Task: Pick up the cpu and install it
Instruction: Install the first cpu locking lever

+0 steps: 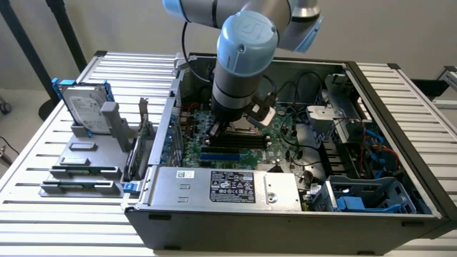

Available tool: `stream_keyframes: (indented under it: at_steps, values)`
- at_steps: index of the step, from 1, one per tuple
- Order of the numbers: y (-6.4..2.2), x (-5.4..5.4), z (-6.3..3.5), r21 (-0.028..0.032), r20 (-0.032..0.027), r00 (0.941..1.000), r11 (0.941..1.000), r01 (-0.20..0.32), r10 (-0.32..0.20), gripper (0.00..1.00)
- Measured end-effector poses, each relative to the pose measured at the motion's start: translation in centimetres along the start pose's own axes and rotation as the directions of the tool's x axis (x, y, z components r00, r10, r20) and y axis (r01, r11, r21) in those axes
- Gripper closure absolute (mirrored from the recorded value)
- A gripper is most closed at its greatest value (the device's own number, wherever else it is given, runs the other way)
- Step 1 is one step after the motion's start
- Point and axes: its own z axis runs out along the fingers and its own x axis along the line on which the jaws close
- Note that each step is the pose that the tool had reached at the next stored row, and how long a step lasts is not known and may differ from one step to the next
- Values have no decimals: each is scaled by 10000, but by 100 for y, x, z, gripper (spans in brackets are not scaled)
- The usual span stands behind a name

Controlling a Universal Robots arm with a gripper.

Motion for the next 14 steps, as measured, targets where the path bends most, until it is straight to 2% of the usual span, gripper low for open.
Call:
stream_keyframes:
  at_steps: [9,14]
  values:
    - [-6,17,53,46,43,9999,9999,165,-165,89]
    - [-7,22,68,42,109,9997,9997,235,-236,89]
